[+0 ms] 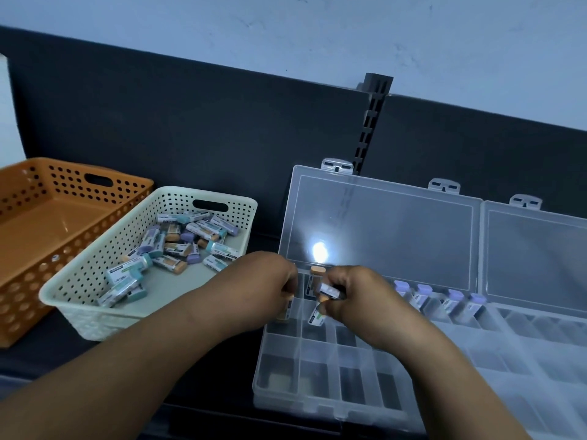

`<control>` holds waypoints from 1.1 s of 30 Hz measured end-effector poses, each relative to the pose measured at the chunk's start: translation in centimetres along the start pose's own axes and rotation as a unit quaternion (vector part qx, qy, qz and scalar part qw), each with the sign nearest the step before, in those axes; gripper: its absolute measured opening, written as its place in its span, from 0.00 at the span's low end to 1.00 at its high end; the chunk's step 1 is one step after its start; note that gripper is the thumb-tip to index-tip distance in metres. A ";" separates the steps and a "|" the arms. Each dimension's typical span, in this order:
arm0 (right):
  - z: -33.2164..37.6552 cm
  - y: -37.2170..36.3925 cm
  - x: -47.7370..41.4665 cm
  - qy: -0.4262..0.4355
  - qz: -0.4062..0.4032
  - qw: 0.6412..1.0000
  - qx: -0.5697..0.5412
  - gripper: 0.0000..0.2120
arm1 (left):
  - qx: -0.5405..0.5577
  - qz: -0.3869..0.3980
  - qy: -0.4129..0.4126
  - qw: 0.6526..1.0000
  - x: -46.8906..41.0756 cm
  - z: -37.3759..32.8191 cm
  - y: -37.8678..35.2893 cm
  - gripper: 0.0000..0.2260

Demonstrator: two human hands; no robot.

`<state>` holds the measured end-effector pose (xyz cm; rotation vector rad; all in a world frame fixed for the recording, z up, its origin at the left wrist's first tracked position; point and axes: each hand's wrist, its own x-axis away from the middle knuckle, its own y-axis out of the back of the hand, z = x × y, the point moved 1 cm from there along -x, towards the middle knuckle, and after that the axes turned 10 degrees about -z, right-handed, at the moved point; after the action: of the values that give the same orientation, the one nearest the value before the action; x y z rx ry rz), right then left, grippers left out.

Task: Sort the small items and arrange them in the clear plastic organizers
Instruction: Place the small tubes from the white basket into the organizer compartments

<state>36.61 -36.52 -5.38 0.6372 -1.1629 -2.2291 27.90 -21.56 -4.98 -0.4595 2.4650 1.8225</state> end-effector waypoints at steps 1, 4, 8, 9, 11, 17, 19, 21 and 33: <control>0.1 -0.2 0.0 0.002 0.002 1.000 0.002 0.10 | -0.002 -0.001 -0.002 1.000 0.0 0.0 0.0 0.08; 0.3 -0.5 -0.1 0.006 0.006 1.000 0.009 0.12 | -0.005 -0.007 -0.007 1.000 0.0 0.0 -0.1 0.08; 0.4 -0.5 0.0 0.004 0.004 1.000 0.013 0.08 | 0.000 -0.015 -0.007 1.000 0.0 0.1 -0.3 0.08; 0.4 -0.5 0.0 0.004 0.004 1.000 0.011 0.07 | 0.000 -0.016 -0.007 1.000 0.0 0.1 -0.3 0.08; 0.4 -0.5 0.0 0.005 0.007 1.000 0.004 0.07 | 0.000 -0.017 -0.008 1.000 0.0 0.1 -0.2 0.08; 0.2 0.7 0.3 0.003 -0.012 0.999 -0.030 0.03 | 0.009 -0.022 -0.005 1.000 0.1 0.3 -0.3 0.08; 0.2 1.8 0.4 -0.003 -0.029 0.997 -0.065 0.06 | 0.019 -0.018 0.003 1.000 0.0 0.4 -0.2 0.11; 0.3 2.7 0.7 -0.006 -0.026 0.995 -0.092 0.12 | 0.047 -0.018 0.014 0.999 0.1 0.3 0.1 0.14; 0.2 3.9 1.8 -0.028 -0.070 0.965 -0.250 0.08 | 0.291 -0.100 0.005 0.951 0.0 -3.3 1.4 0.03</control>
<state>36.06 -39.41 -2.28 0.4558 -0.5476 -2.5371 28.03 -24.31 -2.66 -0.6362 2.6704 0.9506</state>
